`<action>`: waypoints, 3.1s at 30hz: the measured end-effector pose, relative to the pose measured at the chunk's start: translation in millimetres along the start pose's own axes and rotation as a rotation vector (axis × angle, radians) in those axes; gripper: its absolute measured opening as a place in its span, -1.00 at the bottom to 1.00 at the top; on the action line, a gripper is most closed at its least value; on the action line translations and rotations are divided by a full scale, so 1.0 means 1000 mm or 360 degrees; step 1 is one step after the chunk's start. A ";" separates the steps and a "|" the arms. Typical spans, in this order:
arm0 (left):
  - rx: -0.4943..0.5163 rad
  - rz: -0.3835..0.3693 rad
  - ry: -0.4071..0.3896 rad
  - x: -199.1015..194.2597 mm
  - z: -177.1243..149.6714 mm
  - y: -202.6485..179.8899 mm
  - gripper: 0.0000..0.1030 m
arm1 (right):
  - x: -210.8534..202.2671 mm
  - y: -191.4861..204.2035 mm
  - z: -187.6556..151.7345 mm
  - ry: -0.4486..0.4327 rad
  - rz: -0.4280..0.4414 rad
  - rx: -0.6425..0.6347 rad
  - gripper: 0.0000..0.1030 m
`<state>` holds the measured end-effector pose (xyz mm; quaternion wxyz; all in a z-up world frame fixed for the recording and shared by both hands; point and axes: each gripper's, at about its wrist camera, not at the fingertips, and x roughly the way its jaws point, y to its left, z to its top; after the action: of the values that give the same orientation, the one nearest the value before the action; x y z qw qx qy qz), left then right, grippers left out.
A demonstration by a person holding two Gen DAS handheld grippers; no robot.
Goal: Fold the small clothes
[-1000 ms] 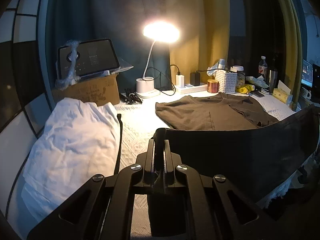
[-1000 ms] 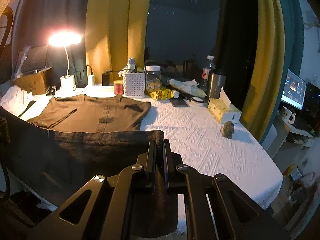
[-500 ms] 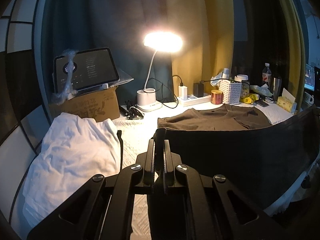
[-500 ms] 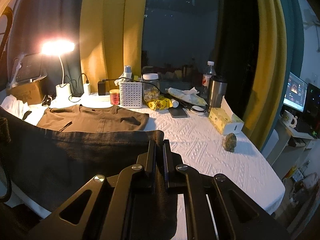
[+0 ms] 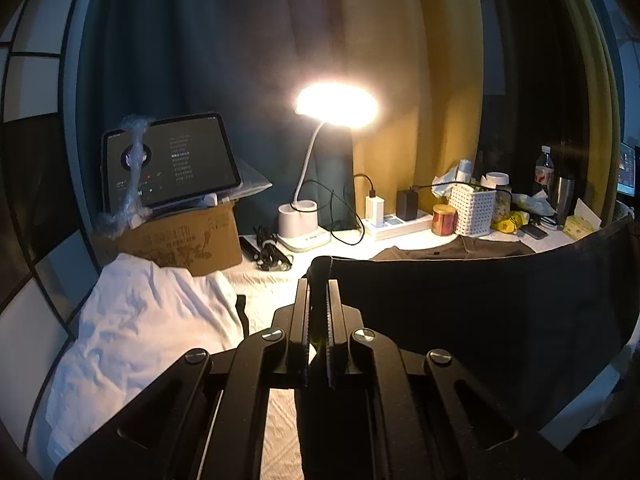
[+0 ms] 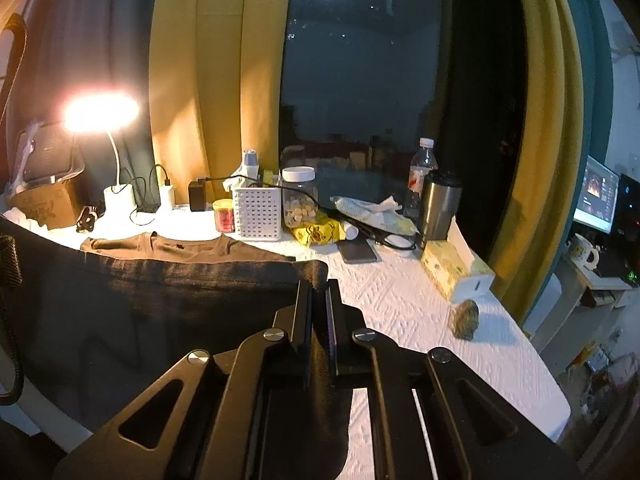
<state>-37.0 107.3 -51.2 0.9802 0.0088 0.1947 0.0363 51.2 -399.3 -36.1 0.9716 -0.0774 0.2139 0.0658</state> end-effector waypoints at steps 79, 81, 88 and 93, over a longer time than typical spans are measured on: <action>-0.0290 0.0068 0.0628 0.178 -0.023 0.038 0.48 | 0.203 -0.027 -0.027 0.0600 0.0087 0.0209 -0.15; -0.0306 0.0053 0.0634 0.170 -0.028 0.036 0.48 | 0.190 -0.028 -0.035 0.0616 0.0099 0.0234 -0.15; -0.0315 -0.0011 0.0629 0.144 -0.040 0.020 0.48 | 0.161 -0.011 -0.051 0.0651 0.0227 0.0274 -0.15; -0.0350 -0.0069 0.0595 0.120 -0.048 0.016 0.48 | 0.159 0.000 -0.056 0.0663 0.0326 0.0330 -0.15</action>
<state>54.2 132.0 -140.9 0.9226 -0.1093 0.3681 0.0371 171.8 -394.2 -153.7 0.8975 0.0327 0.4218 0.1241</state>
